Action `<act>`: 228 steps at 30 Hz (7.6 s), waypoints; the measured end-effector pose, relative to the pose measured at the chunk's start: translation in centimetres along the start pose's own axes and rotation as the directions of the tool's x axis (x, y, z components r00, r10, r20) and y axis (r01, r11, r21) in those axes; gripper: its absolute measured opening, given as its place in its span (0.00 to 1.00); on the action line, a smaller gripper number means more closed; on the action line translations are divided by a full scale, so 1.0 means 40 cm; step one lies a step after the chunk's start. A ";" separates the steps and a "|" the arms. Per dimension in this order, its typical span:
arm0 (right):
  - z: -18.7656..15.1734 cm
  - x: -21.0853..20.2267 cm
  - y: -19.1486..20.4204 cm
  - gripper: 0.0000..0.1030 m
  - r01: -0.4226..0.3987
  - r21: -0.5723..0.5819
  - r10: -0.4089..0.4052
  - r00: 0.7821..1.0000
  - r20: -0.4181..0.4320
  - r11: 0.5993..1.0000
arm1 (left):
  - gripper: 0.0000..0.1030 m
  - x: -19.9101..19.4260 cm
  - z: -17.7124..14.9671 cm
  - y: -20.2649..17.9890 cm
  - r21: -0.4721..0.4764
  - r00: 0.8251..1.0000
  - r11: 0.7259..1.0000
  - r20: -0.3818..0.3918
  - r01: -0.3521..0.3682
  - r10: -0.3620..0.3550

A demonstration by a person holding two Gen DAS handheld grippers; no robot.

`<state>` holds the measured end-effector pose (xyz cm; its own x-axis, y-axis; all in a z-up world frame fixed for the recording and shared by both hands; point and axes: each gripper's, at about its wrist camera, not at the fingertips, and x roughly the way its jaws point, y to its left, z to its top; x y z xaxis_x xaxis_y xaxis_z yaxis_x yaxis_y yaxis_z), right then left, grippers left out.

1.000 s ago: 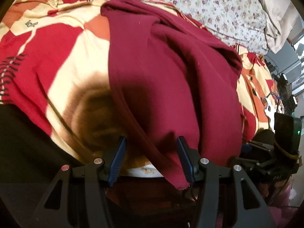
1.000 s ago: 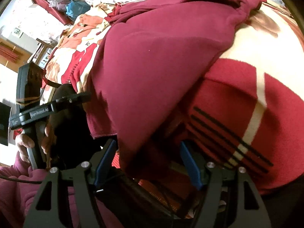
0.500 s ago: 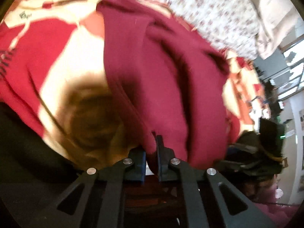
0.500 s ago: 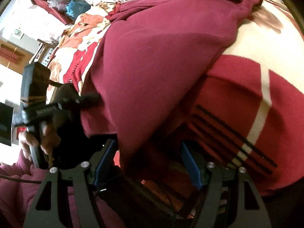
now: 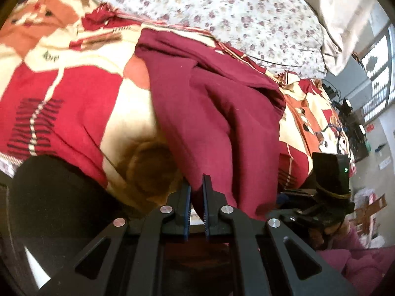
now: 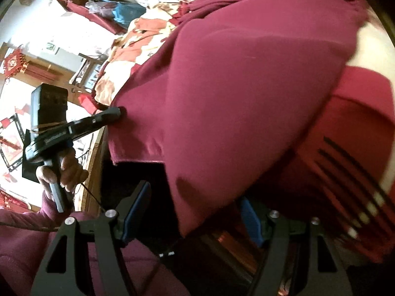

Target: Fold small clothes

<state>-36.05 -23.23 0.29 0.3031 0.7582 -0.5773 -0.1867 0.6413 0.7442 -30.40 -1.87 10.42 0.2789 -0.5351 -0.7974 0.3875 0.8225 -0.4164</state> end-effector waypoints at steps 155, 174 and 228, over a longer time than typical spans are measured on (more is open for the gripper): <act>-0.082 -0.266 -0.148 0.79 0.273 0.108 -0.272 0.962 -0.029 0.956 | 0.24 0.226 -0.054 0.038 -0.128 0.951 0.984 -0.297 -0.124 0.081; -0.074 -0.302 -0.080 0.12 0.192 -0.034 -0.192 0.981 0.012 0.981 | 0.00 0.176 -0.034 0.033 -0.118 0.964 0.993 -0.262 0.019 -0.049; 0.520 -0.468 -0.212 0.12 0.225 0.146 -0.268 0.831 0.488 0.963 | 0.00 0.146 0.604 0.069 -0.088 0.968 0.996 0.247 -0.023 0.044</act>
<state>-20.71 -45.30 11.76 0.7580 0.4001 -0.5151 0.0251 0.7713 0.6360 -6.48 -7.39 15.15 0.5040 -0.5295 -0.6824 0.3021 0.8482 -0.4350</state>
